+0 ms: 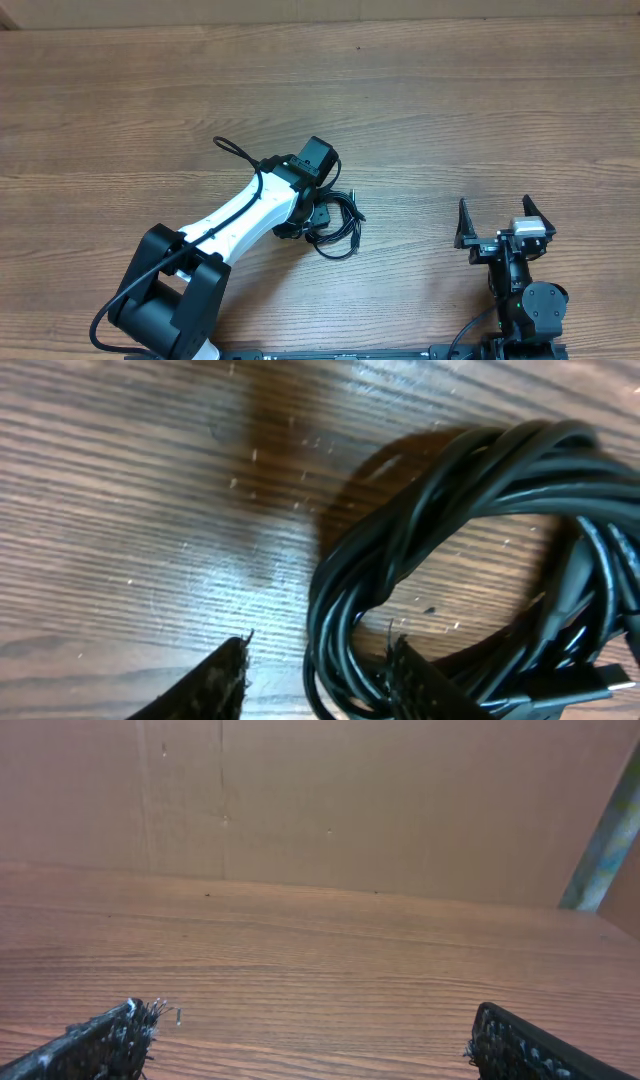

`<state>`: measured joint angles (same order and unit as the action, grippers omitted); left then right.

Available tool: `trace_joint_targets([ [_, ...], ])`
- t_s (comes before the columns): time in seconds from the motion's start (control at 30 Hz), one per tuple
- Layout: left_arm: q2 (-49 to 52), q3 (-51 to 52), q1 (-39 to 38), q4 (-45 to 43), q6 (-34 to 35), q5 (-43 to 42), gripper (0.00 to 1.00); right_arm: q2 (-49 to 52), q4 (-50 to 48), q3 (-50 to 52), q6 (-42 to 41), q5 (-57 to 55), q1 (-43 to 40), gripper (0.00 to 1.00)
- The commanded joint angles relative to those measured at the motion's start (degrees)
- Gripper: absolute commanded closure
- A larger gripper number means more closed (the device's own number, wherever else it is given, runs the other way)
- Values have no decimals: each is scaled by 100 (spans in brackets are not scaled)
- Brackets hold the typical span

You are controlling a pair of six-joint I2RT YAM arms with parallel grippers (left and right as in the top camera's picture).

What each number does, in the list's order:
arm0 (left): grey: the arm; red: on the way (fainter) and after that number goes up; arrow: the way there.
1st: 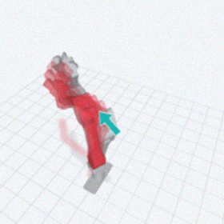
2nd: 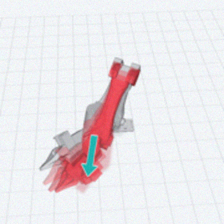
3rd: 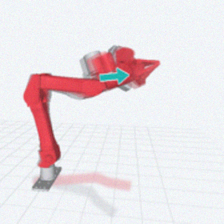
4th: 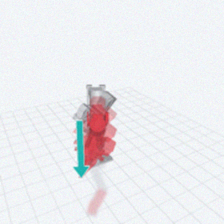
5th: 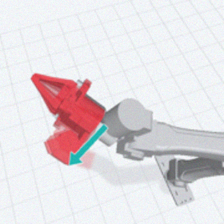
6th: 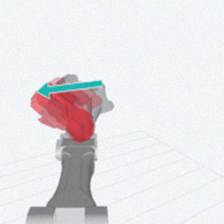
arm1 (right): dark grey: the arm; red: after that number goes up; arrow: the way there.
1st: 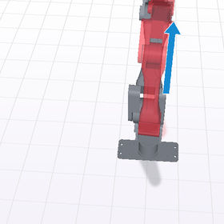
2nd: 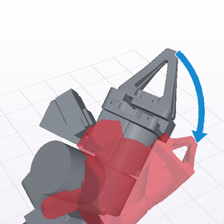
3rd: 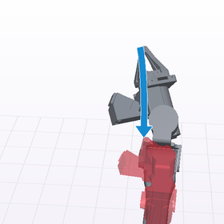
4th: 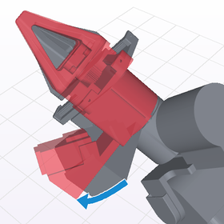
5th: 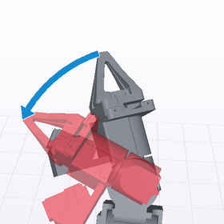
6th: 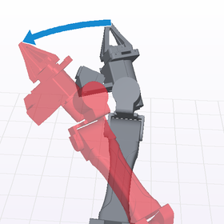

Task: Untangle cables
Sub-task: 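Grasp the black cable bundle with the left gripper and lift it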

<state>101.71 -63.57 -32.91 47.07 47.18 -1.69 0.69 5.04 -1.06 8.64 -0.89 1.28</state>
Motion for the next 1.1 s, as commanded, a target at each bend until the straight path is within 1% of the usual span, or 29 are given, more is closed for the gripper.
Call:
trace_joint_targets([
  [0.0,61,52,35,-20,-46,63,57,-52,-33,61,2,-33,37,0],
  [0.07,72,55,35,-22,-44,63,59,-52,-35,61,2,-35,37,0],
  [0.1,90,55,35,-22,-44,63,62,-52,-35,61,2,-33,37,0],
  [0.13,101,55,28,-22,-44,63,63,-52,-33,61,2,-35,37,0],
  [0.27,129,87,24,-76,-37,61,64,-52,-33,61,2,-35,37,0],
  [0.47,138,319,24,-271,177,61,64,-52,-33,61,2,-35,37,0],
  [0.6,138,387,24,-417,175,63,65,-52,-33,61,2,-33,37,0],
  [0.87,138,415,20,-533,179,61,69,-52,-33,61,2,-35,37,0],
  [1.0,138,511,20,-640,391,59,71,-52,-33,61,2,-33,37,0],
  [1.07,138,597,15,-715,433,61,71,-52,-33,61,2,-33,37,0],
])
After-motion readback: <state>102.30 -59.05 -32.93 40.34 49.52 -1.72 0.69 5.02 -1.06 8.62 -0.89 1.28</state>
